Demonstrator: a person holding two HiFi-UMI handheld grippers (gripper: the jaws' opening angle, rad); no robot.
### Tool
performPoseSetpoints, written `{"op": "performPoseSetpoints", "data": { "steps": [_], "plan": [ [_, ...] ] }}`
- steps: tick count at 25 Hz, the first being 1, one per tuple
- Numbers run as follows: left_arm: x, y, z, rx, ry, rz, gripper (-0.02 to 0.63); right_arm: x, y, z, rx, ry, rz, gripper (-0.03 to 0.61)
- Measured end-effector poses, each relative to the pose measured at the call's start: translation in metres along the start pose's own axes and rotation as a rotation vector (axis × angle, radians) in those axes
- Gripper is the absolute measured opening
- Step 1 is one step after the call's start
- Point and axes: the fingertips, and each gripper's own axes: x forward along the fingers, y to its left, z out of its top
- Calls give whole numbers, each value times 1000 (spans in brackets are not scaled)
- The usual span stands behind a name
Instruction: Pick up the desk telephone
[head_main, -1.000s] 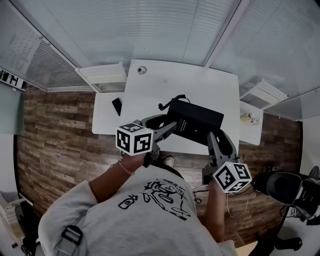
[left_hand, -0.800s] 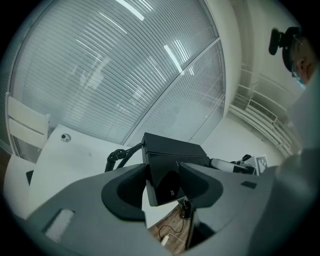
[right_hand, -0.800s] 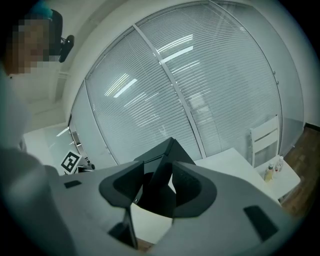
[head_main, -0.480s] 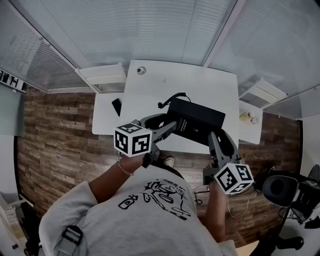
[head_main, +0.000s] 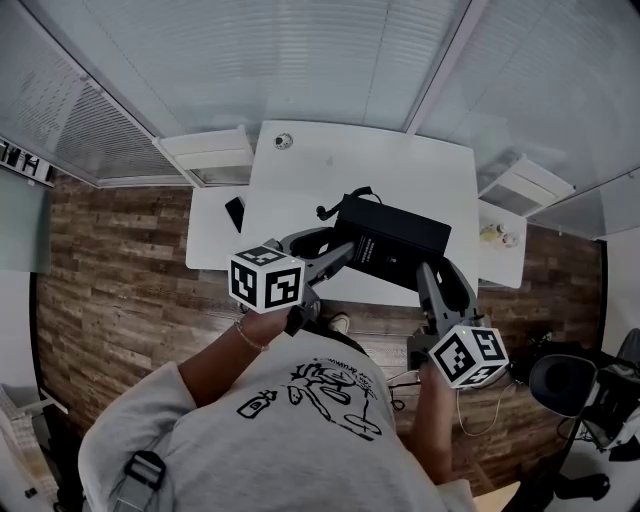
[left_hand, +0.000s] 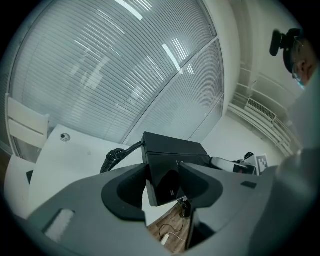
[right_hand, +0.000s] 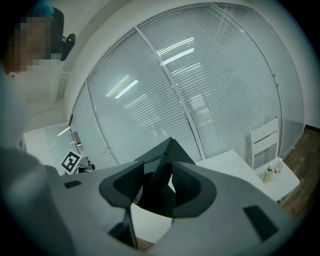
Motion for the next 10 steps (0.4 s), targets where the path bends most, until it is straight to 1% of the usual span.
{"op": "performPoseSetpoints", "data": {
  "steps": [10],
  "plan": [
    [2,5,-4,2,1,3,202,3,-1,-5,-1,8,-2,164]
  ]
}}
